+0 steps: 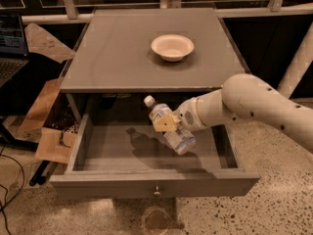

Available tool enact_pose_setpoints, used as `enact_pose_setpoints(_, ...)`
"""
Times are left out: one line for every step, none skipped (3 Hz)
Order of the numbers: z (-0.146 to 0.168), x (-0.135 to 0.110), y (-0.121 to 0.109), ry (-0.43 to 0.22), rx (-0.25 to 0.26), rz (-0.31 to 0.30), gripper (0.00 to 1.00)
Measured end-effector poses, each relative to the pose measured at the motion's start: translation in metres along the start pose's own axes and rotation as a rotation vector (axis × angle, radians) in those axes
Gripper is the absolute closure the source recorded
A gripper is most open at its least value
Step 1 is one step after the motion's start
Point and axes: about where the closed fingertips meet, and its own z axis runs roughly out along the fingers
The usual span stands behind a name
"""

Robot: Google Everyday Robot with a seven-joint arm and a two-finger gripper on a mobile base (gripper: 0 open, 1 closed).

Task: Place blue plastic bottle into top drawer

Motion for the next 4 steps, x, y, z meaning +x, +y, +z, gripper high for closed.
enact_pose_setpoints(0.003, 0.001, 0.003, -0.003, 0.012, -0.005, 1.00)
enact_pose_setpoints(0.021, 0.032, -0.005, -0.005, 0.015, 0.051, 1.00)
enact_pose_setpoints(0.034, 0.059, -0.017, -0.017, -0.023, 0.112, 1.00)
enact_pose_setpoints(0.033, 0.058, -0.016, -0.017, -0.024, 0.112, 1.00)
